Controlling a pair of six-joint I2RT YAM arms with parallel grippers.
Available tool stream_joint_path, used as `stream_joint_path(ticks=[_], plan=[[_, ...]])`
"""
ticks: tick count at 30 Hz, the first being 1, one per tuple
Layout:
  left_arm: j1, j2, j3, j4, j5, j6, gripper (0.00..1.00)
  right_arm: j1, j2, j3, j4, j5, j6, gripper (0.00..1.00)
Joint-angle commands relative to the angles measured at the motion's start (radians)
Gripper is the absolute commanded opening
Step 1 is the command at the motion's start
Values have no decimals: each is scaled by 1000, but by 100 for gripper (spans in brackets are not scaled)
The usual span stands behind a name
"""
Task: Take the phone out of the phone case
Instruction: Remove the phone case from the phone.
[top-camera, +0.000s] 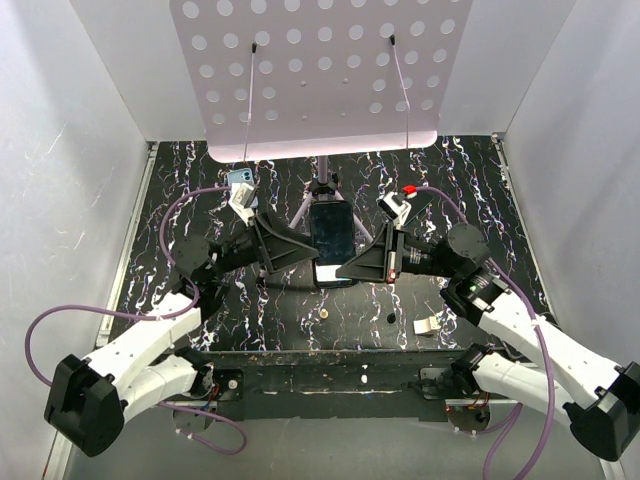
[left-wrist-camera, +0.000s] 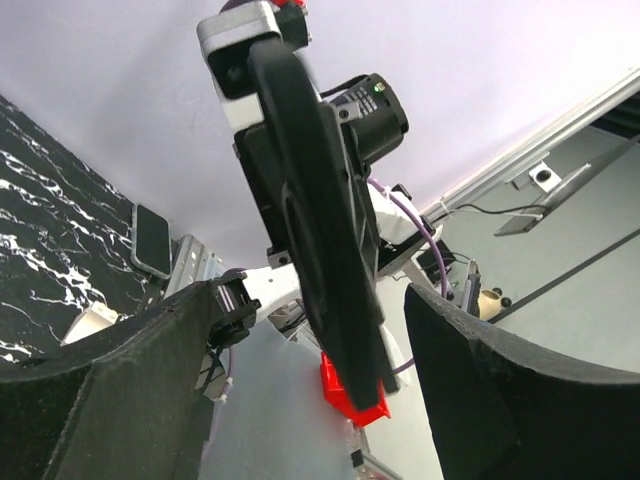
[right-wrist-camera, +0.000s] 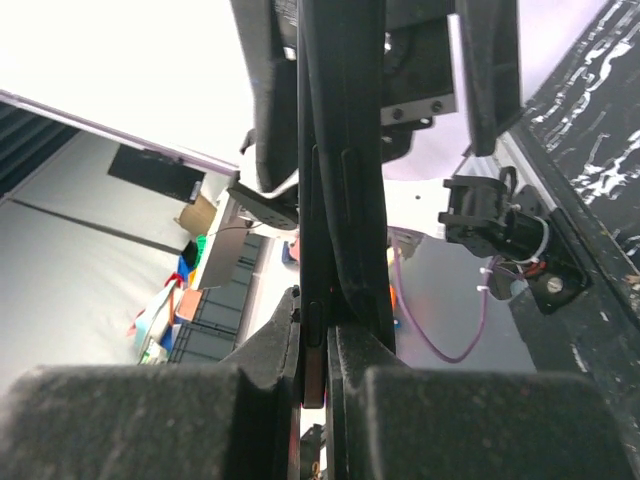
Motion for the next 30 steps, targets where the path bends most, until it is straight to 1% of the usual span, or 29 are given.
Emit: stream_joint_path(ticks=[1,3,5,7,9,11,12,13,16,19,22,24,30], plan=[[-1,-48,-60,138,12,23,79,-18,-59,11,196,-35,84,1],[-3,-45,-69,181,32,20,81,-20,-63,11,225,-40,106,1],[-1,-38,-66,198,58,20,81,-23,-64,11,247,-46,124,1],[-3,-27,-55,204,81,22,77,-23,-69,9,250,-46,128,1],[-3,-19,-45,204,96,26,69,-25,-73,11,244,-45,123,1],[-4,-19,-35,193,102,35,65,-26,-70,9,241,-48,121,1],[-4,-19,-32,193,104,37,65,-26,-67,8,242,-46,120,1],[-4,-19,-32,196,107,35,66,-26,-66,8,241,-46,117,1],[-10,-25,-35,213,110,26,77,-29,-55,8,237,-46,112,1],[-17,-27,-37,209,112,32,79,-29,-50,3,239,-48,111,1],[-41,-22,-26,197,109,52,79,-29,-43,5,242,-51,111,1],[-69,-13,-5,158,113,81,74,-29,-41,3,242,-52,109,1],[-98,4,15,144,110,103,46,-31,-44,-1,237,-52,105,1]])
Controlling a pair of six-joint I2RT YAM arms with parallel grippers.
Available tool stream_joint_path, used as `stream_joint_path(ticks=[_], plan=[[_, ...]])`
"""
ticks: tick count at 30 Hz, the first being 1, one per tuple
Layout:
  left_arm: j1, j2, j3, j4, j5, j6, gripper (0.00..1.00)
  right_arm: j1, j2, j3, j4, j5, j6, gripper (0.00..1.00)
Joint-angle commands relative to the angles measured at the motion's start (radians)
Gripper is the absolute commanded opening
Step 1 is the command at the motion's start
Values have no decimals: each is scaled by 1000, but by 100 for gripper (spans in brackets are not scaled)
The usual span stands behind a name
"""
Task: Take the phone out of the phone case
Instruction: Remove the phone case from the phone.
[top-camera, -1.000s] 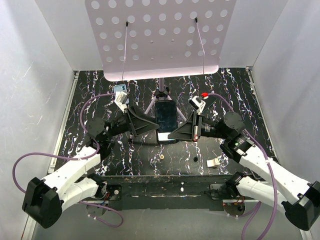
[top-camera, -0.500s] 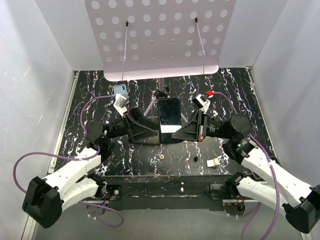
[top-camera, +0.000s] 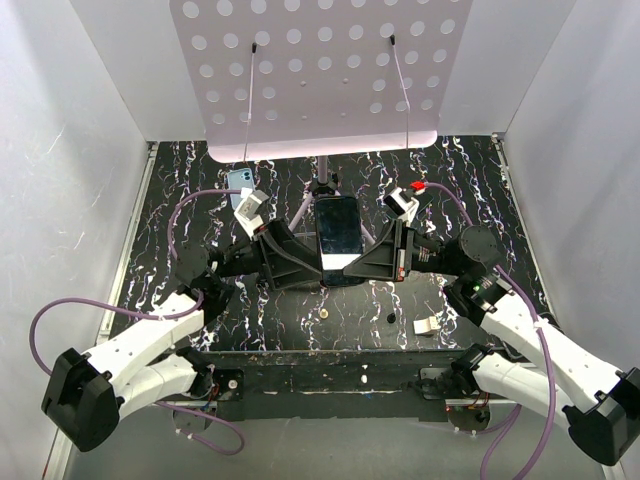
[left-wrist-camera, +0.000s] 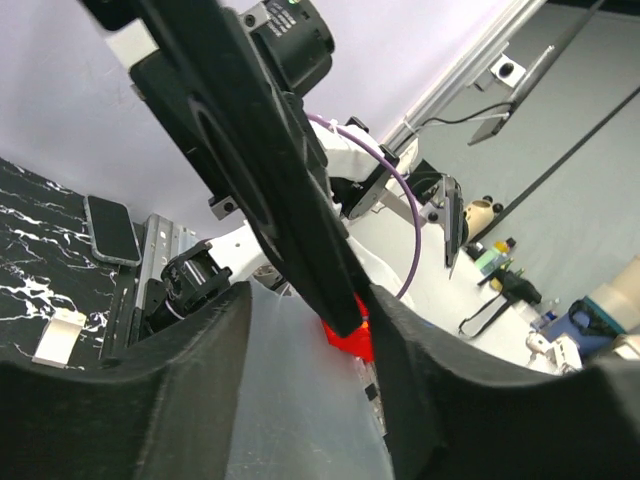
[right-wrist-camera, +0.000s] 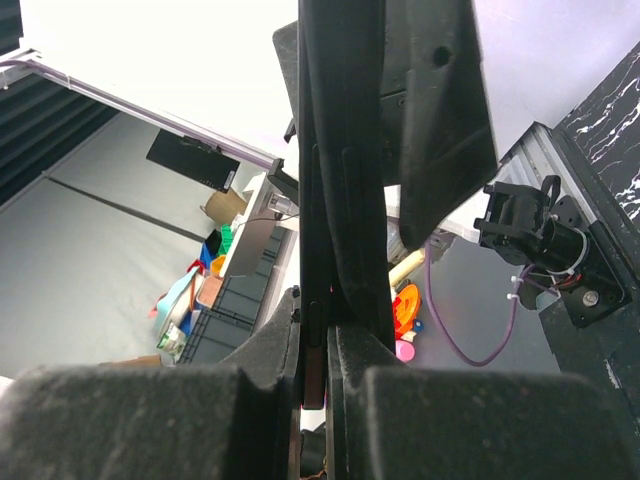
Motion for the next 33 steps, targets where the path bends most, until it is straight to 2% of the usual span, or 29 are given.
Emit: stream_joint_path(ticks=[1,5,10,13,16,19,22,24,26,29,31,33], plan=[[-16,7,34,-14,-2,43,43,2,-20,3,106,11,-2,1],[-16,13,32,-11,2,47,34,2,-23,1,112,8,2,1],[-18,-1,43,-94,7,116,22,2,-25,-26,207,-6,57,1],[-18,-16,57,-179,7,170,19,2,-20,-40,251,-6,85,1],[-18,-27,54,-195,-1,190,16,4,-5,-49,320,-20,126,1],[-18,-28,71,-235,-19,202,18,4,1,-49,296,-23,117,1],[-18,-25,86,-261,-51,199,28,5,4,-43,250,-20,85,1],[-18,-22,114,-334,-88,233,31,10,10,-42,248,-18,81,1],[-18,-18,138,-402,-122,251,32,13,17,-42,250,-18,81,1],[-18,-15,141,-407,-184,244,32,17,23,-43,239,-17,70,1],[-19,-8,154,-422,-208,247,27,19,24,-51,238,-10,68,1],[-18,-16,169,-480,-226,271,12,20,27,-56,238,-12,68,1]])
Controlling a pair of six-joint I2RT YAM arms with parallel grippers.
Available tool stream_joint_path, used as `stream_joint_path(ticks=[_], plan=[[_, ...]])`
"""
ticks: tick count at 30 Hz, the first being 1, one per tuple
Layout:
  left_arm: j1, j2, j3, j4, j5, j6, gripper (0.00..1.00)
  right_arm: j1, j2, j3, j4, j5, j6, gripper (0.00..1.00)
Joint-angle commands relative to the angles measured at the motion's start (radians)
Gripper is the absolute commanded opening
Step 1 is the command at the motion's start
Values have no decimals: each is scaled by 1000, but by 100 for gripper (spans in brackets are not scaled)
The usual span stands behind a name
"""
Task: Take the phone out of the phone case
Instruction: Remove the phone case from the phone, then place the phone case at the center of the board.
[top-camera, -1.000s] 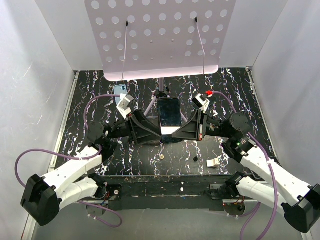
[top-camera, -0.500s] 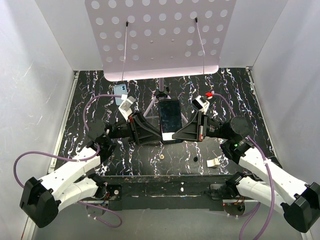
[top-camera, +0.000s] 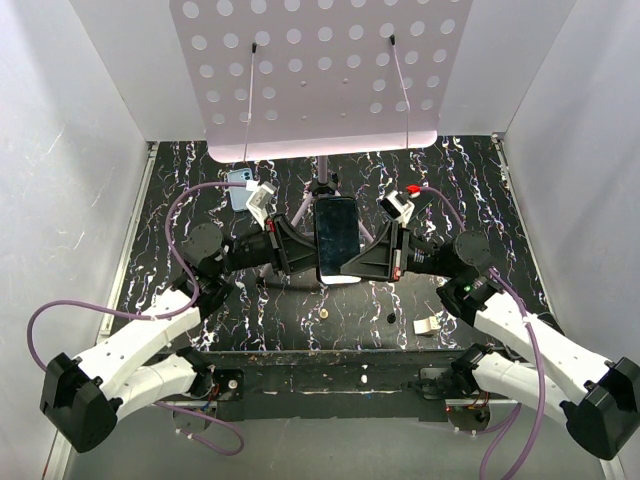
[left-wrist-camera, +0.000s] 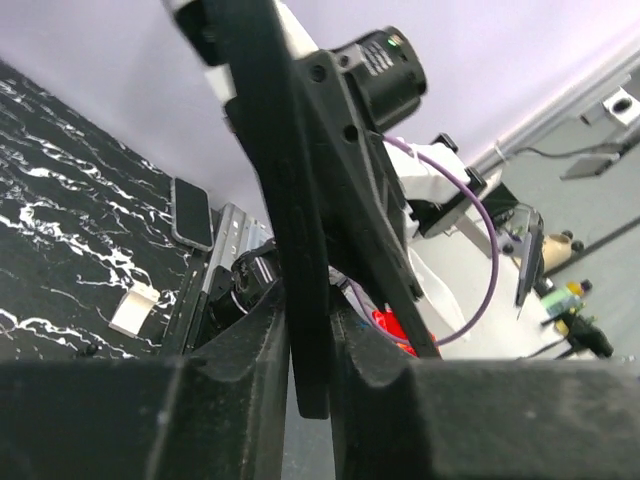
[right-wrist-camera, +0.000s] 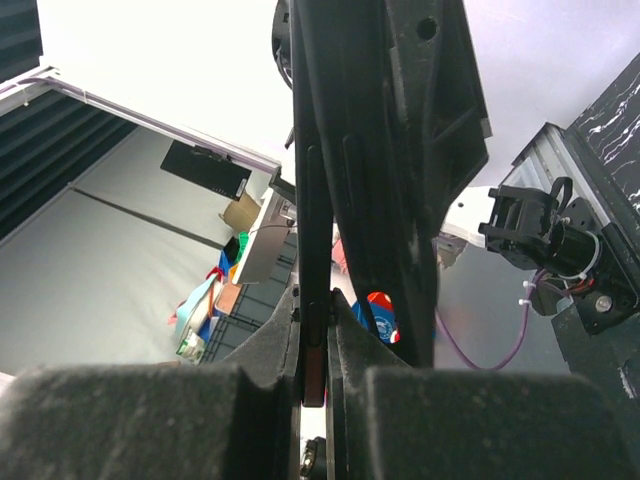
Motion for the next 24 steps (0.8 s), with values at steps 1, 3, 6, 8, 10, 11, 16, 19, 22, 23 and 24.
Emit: stream_joint_path(ticks=[1,3,6,8,10,11,16,19,22,23,24], plan=[[-2,-21,73,-197,-153,90,5,20,-16,11,81,-17,-17,1],[0,-63,105,-421,-246,208,0,20,-39,31,-39,-9,-88,1],[0,-127,171,-829,-471,357,0,20,-97,119,-431,61,-314,1],[1,-181,165,-975,-612,427,0,20,-133,204,-735,165,-475,1],[0,-251,127,-1071,-722,457,0,20,-160,264,-950,303,-586,1],[0,-296,102,-1118,-792,442,0,20,-176,285,-1026,369,-622,1],[3,-401,16,-1292,-1060,342,0,20,-225,342,-1213,544,-723,1],[56,-251,63,-1347,-1144,345,0,20,-240,356,-1236,554,-736,1],[243,-123,110,-1257,-964,380,0,20,-254,362,-1255,548,-736,1],[295,-92,126,-1220,-916,395,0,20,-258,364,-1261,548,-736,1],[337,-57,139,-1173,-893,414,0,20,-271,365,-1264,549,-737,1]])
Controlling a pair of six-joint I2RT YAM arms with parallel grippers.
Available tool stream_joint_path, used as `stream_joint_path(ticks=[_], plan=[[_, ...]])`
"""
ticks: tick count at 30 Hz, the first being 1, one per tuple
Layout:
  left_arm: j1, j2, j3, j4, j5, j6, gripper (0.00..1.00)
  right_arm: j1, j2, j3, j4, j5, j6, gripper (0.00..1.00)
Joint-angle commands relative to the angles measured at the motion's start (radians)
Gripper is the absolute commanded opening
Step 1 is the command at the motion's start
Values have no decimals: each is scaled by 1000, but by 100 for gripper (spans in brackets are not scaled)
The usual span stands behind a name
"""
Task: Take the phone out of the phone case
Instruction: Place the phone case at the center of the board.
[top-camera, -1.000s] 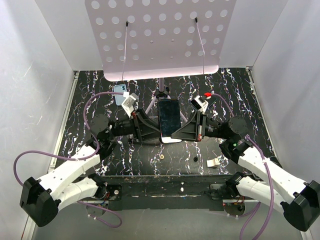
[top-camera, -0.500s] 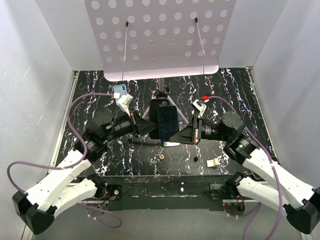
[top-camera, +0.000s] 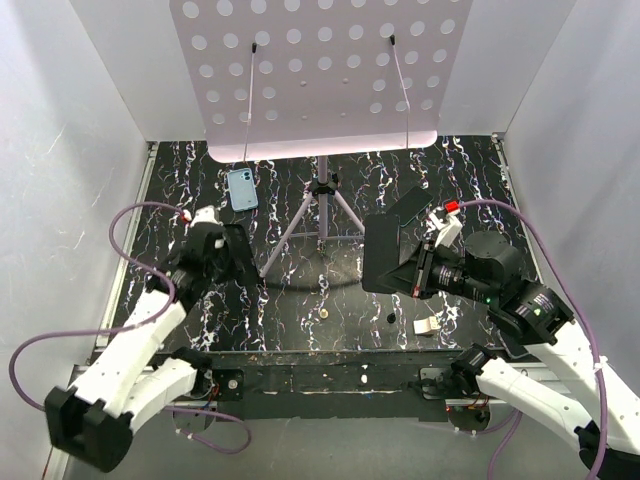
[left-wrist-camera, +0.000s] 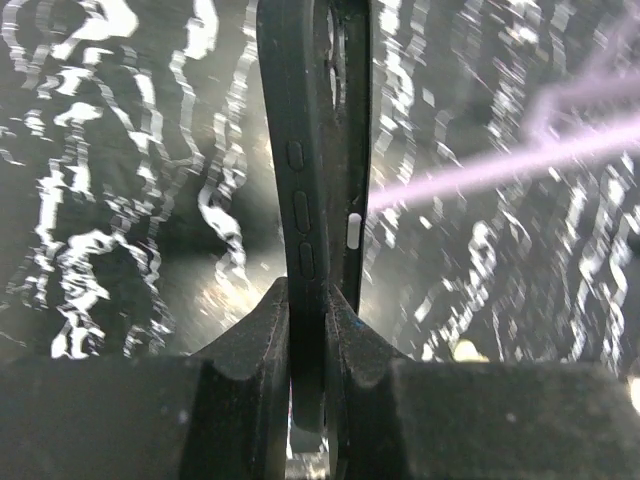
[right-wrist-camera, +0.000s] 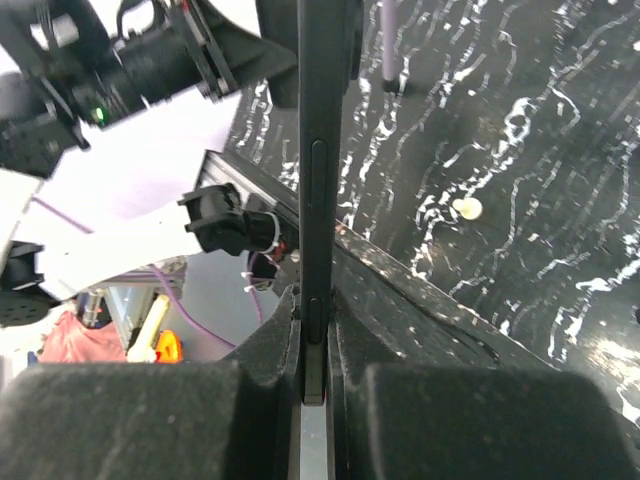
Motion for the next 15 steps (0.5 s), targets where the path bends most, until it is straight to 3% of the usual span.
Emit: stream_joint_path(ticks=[1,10,15], plan=[[197,139,85,115,61,81,0,-2,-38,60,-20,42,-46,1],[447,489,246,328,37,193,0,-4,-138,51,-61,30,-20,1],[621,768,400,391,308,308,0,-2,-157,76,-98,41,-31,1]])
